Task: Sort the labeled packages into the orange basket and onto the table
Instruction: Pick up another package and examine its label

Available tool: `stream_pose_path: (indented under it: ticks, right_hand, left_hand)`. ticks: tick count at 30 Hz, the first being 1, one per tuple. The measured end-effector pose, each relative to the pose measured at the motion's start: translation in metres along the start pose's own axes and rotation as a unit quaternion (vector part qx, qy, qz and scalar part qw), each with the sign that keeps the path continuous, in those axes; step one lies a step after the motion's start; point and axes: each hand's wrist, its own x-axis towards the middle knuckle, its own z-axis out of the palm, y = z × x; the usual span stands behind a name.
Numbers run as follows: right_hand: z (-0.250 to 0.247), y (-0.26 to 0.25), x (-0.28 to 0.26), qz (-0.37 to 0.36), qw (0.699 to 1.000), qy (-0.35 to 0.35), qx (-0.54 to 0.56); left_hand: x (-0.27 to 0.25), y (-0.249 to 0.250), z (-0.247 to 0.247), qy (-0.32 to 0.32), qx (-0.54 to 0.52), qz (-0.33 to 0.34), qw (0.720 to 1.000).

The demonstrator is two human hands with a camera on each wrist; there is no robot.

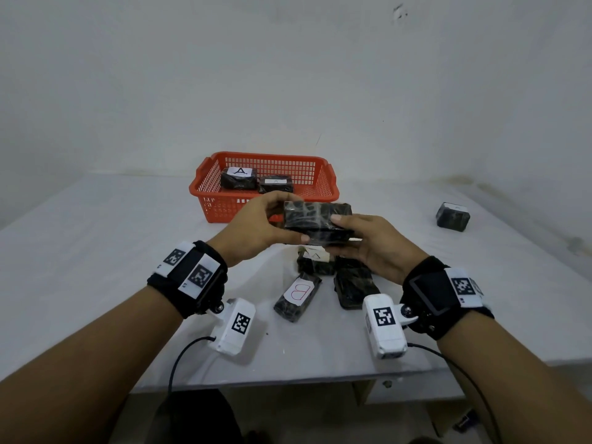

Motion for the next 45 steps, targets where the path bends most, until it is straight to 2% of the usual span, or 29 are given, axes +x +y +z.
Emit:
stream_pose_path:
  ticks: [4, 13, 18, 24, 29, 33, 38, 45]
  right_hand:
    - [0.0, 0.0, 0.0, -0.02, 1.0, 0.008, 0.011]
    - [0.003, -0.004, 0.001, -0.028, 0.999, 0.023, -0.007]
    - [0.005, -0.002, -0.001, -0.035, 0.999, -0.003, -0.021]
    - [0.007, 0.002, 0.004, -0.07, 0.995, 0.04, -0.058]
    - [0.006, 0.0, 0.002, -0.05, 0.998, -0.004, -0.033]
    - [0.003, 0.001, 0.0, -0.06, 0.998, 0.009, -0.033]
    - [0.006, 0.003, 0.002, -0.066, 0.997, 0.006, -0.044]
    - [0.007, 0.004, -0.001, -0.09, 0.994, 0.033, -0.059]
  left_hand:
    - [-0.004, 0.006, 0.01, -0.007, -0.021, -0.023, 0.999]
    - [-0.006, 0.01, 0.011, 0.035, -0.022, -0.024, 0.999]
    - [-0.008, 0.012, 0.011, 0.036, -0.015, -0.022, 0.999]
    - [-0.009, 0.014, 0.011, 0.019, -0.031, -0.008, 0.999]
    - [-0.009, 0.011, 0.01, 0.042, -0.038, -0.015, 0.998]
    - [-0.008, 0.008, 0.008, 0.041, -0.056, -0.027, 0.997]
    - [-0.007, 0.007, 0.011, 0.039, 0.005, -0.015, 0.999]
    - [-0.007, 0.008, 0.01, 0.026, 0.018, -0.013, 0.999]
